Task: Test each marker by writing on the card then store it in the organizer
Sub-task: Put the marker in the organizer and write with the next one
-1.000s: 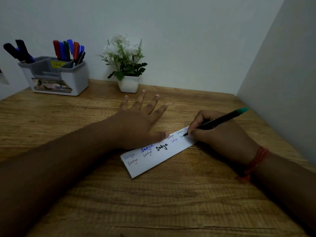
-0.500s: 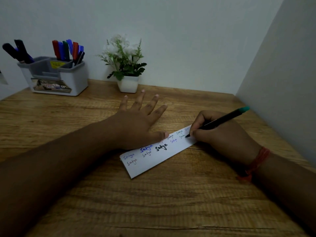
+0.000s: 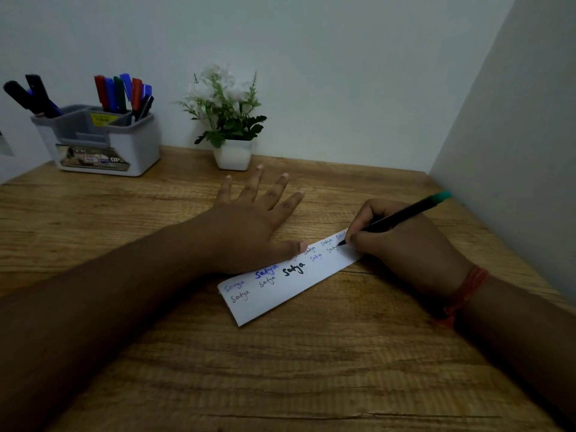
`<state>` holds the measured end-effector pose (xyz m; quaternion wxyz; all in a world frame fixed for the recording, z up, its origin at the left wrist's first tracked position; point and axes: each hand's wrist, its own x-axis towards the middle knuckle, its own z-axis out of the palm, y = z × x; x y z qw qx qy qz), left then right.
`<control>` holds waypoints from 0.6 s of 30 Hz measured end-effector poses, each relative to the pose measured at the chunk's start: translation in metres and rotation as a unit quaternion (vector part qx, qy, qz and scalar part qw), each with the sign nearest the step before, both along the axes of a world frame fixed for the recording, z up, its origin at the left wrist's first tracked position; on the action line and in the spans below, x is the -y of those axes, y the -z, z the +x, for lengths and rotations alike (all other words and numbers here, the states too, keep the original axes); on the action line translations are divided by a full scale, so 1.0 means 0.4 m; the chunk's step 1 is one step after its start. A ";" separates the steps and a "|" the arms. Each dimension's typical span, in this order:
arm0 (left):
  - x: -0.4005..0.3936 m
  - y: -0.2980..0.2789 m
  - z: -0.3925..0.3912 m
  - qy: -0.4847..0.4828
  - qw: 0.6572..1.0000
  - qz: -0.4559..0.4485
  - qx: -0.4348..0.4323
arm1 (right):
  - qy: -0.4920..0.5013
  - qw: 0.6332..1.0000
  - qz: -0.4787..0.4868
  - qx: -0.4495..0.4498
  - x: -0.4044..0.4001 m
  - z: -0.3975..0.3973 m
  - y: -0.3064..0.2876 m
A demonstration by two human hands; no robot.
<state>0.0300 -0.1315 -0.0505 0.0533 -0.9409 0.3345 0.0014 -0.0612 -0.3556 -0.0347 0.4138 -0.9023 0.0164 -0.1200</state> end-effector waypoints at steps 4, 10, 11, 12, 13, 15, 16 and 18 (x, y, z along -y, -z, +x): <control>0.000 0.000 0.002 0.001 1.000 0.000 -0.003 | 0.003 1.000 0.002 0.006 0.004 0.003 0.002; -0.003 0.004 0.004 0.004 1.000 -0.002 0.010 | 0.022 0.995 0.085 0.037 0.008 0.004 0.004; -0.005 0.004 0.004 0.007 1.000 -0.007 0.014 | 0.021 0.993 0.105 0.040 0.008 0.002 0.002; -0.006 0.004 0.004 0.010 1.000 -0.015 0.017 | 0.020 0.991 0.121 0.044 0.009 -0.001 -0.002; -0.007 0.005 0.005 0.013 0.999 -0.027 0.019 | 0.020 0.990 0.129 0.052 0.010 -0.002 -0.004; -0.011 0.003 0.006 0.015 0.998 -0.051 0.021 | 0.020 0.989 0.123 0.083 0.010 -0.001 -0.014; -0.014 0.000 0.007 0.014 0.998 -0.063 0.023 | 0.018 0.988 0.120 0.100 0.009 0.002 -0.021; -0.018 -0.010 0.011 0.004 0.996 -0.089 0.023 | 0.005 0.985 0.119 0.122 0.005 0.011 -0.037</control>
